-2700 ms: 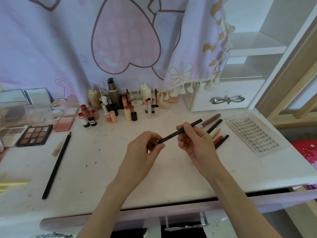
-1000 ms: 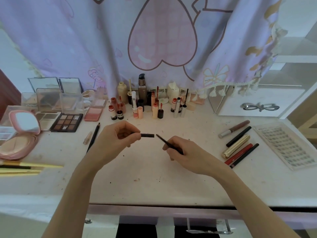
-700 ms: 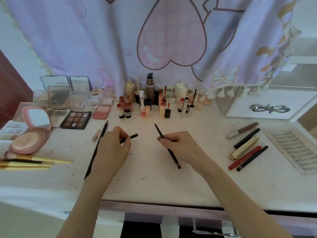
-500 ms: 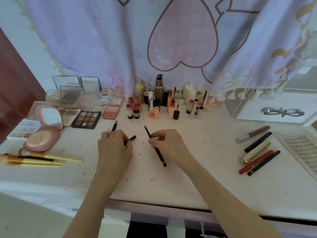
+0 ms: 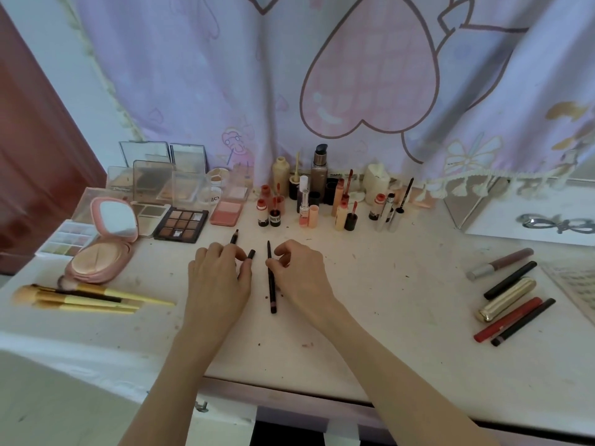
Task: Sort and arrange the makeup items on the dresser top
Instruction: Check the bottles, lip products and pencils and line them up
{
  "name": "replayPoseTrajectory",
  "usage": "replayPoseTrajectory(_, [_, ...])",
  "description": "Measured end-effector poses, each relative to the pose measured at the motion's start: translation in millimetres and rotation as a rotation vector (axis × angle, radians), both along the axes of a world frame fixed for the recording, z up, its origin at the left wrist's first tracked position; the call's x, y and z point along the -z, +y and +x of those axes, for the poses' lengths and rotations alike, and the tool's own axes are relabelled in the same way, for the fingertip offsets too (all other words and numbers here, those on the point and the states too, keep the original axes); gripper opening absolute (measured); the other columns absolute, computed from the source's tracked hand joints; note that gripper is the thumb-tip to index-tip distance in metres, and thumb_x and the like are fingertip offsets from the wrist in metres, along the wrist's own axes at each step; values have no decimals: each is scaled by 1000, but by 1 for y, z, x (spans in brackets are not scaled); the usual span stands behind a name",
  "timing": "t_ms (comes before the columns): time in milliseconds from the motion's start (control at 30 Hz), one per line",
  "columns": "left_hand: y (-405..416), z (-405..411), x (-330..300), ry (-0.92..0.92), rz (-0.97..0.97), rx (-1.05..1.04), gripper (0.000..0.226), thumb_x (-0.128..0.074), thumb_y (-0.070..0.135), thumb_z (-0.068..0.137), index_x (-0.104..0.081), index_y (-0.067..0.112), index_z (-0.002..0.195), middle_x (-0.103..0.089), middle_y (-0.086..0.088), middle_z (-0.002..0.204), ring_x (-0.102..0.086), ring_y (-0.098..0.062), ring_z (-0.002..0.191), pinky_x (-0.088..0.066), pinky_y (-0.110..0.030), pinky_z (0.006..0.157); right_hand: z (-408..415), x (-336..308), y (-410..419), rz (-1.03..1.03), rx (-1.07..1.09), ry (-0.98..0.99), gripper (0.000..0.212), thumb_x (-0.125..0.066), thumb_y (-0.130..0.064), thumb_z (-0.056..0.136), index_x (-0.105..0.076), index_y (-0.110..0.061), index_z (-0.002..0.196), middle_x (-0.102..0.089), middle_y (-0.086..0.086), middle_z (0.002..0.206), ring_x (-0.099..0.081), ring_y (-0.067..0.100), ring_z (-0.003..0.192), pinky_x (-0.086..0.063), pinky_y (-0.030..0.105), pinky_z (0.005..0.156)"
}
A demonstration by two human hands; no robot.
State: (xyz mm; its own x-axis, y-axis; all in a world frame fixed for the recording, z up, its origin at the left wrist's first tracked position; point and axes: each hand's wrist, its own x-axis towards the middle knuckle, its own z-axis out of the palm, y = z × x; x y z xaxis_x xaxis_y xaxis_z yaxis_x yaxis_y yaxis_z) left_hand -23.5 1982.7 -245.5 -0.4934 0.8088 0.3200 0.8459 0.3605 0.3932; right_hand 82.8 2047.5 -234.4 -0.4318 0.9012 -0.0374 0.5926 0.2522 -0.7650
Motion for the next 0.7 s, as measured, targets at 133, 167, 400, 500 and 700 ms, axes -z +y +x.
replayPoseTrajectory(133, [-12,-18,-1,-86,43,8,25,-48,3,90,-61,2,112,-56,-17,111,-46,-32,103,-34,-34,85,13,9,-4,225,-239,-32,26,-47,-11,95,-62,-8,116,-61,8,116,-55,22,106,-40,25,98])
replayPoseTrajectory(167, [-15,-21,-1,-105,38,3,28,-46,1,91,-59,0,116,-56,-19,115,-46,-33,106,-35,-35,88,17,12,-6,289,-303,-43,28,-47,-8,95,-61,-6,120,-60,9,121,-53,22,113,-35,20,100])
replayPoseTrajectory(400, [-20,-32,7,-154,-46,14,32,-43,-1,91,-59,0,119,-60,-18,117,-48,-33,111,-35,-34,94,18,31,-10,506,-610,-293,51,-37,-7,98,-23,-11,147,-16,3,156,-10,20,145,4,29,116])
replayPoseTrajectory(500, [-22,-33,8,-164,-39,24,33,-42,-3,90,-59,0,119,-60,-17,118,-47,-34,112,-35,-34,94,8,27,-10,492,-590,-240,49,-37,-5,99,-25,-8,146,-16,6,156,-15,20,145,4,26,117])
replayPoseTrajectory(700, [-22,-36,8,-168,-35,85,35,-41,-5,89,-59,1,119,-60,-16,118,-47,-34,112,-35,-35,96,-5,28,-14,427,-441,-80,37,-47,-10,96,-50,-3,132,-42,13,142,-47,29,125,-44,41,100])
